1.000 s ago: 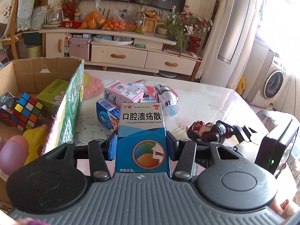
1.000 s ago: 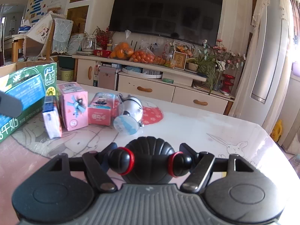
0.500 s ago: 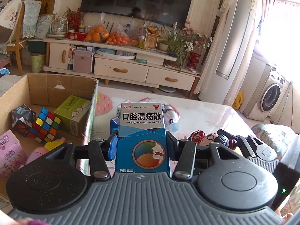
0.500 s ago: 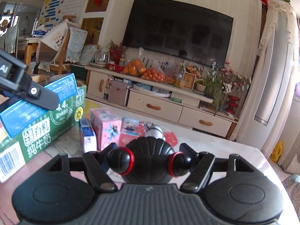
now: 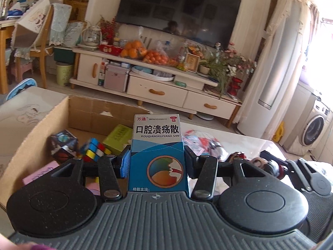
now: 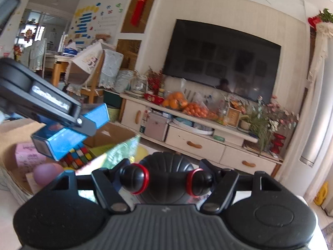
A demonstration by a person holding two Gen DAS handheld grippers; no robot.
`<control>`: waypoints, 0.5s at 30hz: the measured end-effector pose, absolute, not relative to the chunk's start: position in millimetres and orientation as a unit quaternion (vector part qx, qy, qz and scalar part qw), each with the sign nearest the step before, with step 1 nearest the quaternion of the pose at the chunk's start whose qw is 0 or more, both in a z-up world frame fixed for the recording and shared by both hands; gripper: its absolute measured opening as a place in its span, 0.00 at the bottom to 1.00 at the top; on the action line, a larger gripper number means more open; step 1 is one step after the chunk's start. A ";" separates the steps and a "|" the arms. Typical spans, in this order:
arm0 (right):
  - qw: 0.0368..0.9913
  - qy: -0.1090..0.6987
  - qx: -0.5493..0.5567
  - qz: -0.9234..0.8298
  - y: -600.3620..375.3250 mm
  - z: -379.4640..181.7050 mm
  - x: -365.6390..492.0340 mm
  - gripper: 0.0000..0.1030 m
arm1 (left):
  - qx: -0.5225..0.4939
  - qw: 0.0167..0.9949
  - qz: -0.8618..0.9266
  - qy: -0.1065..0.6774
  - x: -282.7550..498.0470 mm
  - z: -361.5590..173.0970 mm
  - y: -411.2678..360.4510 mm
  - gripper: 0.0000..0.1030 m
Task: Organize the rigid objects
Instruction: 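Carry the blue box and doll into the cardboard box and open both grippers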
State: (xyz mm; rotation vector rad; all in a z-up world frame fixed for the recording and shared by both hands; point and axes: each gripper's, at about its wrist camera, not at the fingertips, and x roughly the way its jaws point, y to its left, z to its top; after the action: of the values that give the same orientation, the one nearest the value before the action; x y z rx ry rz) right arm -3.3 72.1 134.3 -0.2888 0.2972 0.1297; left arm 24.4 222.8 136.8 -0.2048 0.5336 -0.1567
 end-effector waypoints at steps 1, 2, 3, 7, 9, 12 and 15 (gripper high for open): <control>0.976 0.144 -0.147 0.072 77.3 135.9 -3.5 0.70 | -0.104 0.956 -0.069 0.265 27.7 136.5 227.3 0.60; 0.975 0.140 -0.152 0.080 83.1 137.3 -3.2 0.70 | -0.108 0.956 -0.060 0.267 31.7 136.7 232.5 0.60; 0.974 0.137 -0.155 0.087 89.1 138.7 -2.2 0.70 | -0.111 0.956 -0.052 0.268 34.1 136.5 235.8 0.60; 0.970 0.131 -0.164 0.119 109.4 143.8 3.2 0.70 | -0.121 0.954 -0.023 0.273 43.6 136.2 247.1 0.60; 0.967 0.129 -0.173 0.133 119.3 144.1 6.4 0.70 | -0.126 0.952 -0.011 0.277 49.0 135.8 250.2 0.60; 0.962 0.130 -0.184 0.154 132.1 143.4 12.8 0.70 | -0.132 0.950 0.005 0.284 59.0 134.6 252.0 0.60; 0.955 0.133 -0.202 0.173 143.4 141.8 20.5 0.70 | -0.136 0.947 0.016 0.291 67.8 132.4 257.6 0.60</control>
State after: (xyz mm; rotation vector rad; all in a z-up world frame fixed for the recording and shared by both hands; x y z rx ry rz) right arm 20.5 143.4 141.8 -0.4104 0.2697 0.3504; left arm 67.8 257.6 132.4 -0.2761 0.5933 0.0316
